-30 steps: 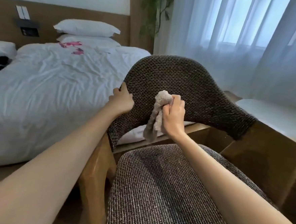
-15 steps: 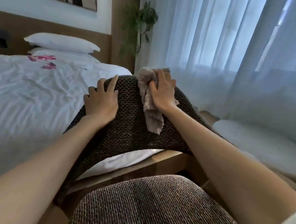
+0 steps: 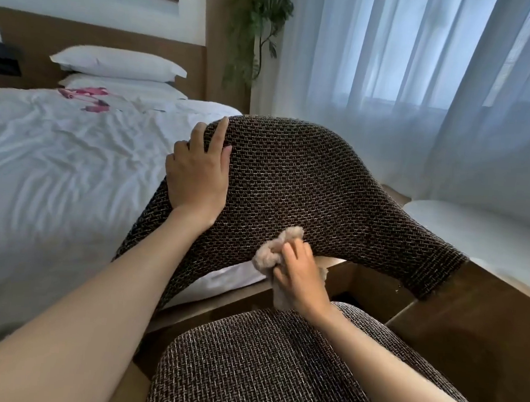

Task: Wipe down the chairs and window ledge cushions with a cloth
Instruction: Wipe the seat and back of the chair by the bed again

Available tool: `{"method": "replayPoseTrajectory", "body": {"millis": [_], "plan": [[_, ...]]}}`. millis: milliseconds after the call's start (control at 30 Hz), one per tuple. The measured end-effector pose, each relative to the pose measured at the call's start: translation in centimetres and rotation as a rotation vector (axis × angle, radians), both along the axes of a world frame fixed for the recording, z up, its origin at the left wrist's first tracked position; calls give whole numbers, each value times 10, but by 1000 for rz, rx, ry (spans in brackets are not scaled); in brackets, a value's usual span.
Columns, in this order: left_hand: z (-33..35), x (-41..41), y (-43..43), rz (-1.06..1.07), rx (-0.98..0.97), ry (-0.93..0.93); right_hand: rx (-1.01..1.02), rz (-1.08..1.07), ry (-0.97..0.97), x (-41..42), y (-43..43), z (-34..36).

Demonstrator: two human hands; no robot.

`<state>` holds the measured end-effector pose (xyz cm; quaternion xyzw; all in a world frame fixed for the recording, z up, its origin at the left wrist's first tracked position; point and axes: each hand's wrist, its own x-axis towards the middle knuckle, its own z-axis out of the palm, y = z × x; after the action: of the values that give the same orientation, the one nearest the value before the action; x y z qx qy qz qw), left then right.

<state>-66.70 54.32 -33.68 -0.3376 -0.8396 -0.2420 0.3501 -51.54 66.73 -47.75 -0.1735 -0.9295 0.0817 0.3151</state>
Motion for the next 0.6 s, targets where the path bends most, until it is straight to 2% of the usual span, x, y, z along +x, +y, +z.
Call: {"method": "replayPoseTrajectory", "body": {"millis": [67, 167, 233, 300, 367, 433, 600], "plan": [[0, 1, 0, -8, 1, -8, -15, -5, 222, -1, -3, 34], [-2, 1, 0, -20, 13, -6, 104, -79, 482, -18, 2, 109], [-3, 0, 0, -27, 22, 2, 186, -132, 482, -35, 14, 155], [-5, 0, 0, -33, 26, 22, 182, -168, 400, -52, 30, 180], [-8, 0, 0, -43, 19, 46, 114, -205, 329, -62, 42, 179], [-10, 0, 0, -47, 17, 61, 143, -231, 329, -65, 46, 160], [-9, 1, 0, -56, 28, 62, 221, -237, 287, -35, 37, 63]]}}
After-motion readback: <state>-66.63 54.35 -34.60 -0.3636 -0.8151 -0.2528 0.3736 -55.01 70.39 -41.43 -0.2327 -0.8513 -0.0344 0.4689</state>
